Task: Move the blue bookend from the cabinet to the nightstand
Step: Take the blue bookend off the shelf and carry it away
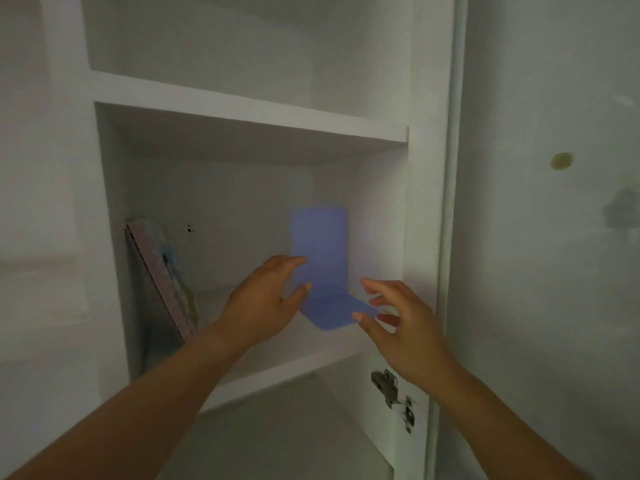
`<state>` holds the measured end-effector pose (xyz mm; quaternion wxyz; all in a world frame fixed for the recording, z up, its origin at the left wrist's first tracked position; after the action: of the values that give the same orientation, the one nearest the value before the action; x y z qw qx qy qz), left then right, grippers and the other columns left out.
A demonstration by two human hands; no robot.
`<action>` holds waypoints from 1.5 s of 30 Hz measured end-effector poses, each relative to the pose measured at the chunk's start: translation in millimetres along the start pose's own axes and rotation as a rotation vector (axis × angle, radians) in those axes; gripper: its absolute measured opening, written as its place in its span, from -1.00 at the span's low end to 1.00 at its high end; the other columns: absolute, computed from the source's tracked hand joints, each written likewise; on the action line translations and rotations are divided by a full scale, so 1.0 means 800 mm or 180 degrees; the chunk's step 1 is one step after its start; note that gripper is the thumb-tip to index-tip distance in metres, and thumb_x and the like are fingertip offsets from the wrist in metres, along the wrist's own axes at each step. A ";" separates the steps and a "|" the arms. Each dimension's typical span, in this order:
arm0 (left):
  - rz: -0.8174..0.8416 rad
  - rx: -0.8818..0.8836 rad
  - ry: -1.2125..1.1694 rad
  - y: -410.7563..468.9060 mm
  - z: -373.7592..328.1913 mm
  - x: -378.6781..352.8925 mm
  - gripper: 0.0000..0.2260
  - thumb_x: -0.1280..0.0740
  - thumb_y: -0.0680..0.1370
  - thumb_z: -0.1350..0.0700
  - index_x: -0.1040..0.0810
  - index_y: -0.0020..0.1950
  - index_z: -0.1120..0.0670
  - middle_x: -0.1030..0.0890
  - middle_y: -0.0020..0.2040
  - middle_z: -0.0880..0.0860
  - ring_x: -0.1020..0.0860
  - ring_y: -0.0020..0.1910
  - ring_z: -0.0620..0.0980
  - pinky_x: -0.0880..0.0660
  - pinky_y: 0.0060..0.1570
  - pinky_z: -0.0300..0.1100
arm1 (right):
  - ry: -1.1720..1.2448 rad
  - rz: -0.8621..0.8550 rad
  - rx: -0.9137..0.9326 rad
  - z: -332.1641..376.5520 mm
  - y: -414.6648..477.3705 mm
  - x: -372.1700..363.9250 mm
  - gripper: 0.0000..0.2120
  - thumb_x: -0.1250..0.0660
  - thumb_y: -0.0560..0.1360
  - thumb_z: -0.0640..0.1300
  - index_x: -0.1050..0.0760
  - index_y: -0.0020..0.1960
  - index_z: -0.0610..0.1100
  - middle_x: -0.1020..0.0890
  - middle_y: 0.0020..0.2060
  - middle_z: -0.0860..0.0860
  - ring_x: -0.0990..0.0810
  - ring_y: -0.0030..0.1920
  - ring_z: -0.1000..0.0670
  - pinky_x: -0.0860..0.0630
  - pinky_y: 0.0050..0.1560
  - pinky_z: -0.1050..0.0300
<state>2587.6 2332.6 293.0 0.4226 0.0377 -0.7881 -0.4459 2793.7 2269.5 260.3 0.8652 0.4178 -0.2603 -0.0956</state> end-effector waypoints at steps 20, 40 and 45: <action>-0.0935 0.1258 -0.1095 0.096 0.060 -0.037 -0.61 -0.29 0.53 0.09 -0.34 0.35 0.04 -0.44 0.32 0.03 -0.42 0.15 -0.11 -0.33 0.07 -0.26 | -0.0768 0.0062 0.0684 -0.034 0.244 -0.063 -0.55 -0.37 0.44 -0.12 -0.39 0.30 -0.14 -0.44 0.22 -0.15 -0.45 0.19 -0.11 -0.23 0.09 0.35; -0.0897 0.1100 -0.1365 0.088 0.066 -0.038 -0.59 -0.26 0.53 0.02 -0.31 0.38 -0.03 -0.42 0.27 -0.08 -0.41 0.15 -0.16 -0.31 0.04 -0.32 | -0.1207 -0.0092 0.0818 -0.057 0.230 -0.072 -0.52 -0.24 0.34 0.17 -0.51 0.15 -0.07 -0.52 0.00 -0.07 -0.41 0.04 -0.08 -0.30 0.04 0.17; -0.0728 0.0998 -0.1641 0.087 0.063 -0.035 -0.67 -0.27 0.53 0.02 -0.42 0.29 -0.01 -0.49 0.24 -0.10 -0.47 0.18 -0.12 -0.38 0.04 -0.43 | -0.1188 -0.0096 0.0826 -0.049 0.220 -0.071 -0.48 -0.15 0.31 0.19 -0.49 0.16 -0.06 -0.51 0.04 -0.05 -0.39 0.08 -0.05 -0.23 0.01 0.25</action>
<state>2592.2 2420.4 313.6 0.1451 0.0765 -0.9190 -0.3585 2757.2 2429.0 355.1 0.7395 0.5045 -0.4197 -0.1500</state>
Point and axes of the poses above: each hand's wrist, its own y-axis towards the middle knuckle, its own x-axis out of the back of the hand, z = x × y, the point moved 1 cm from there along y, towards the middle knuckle
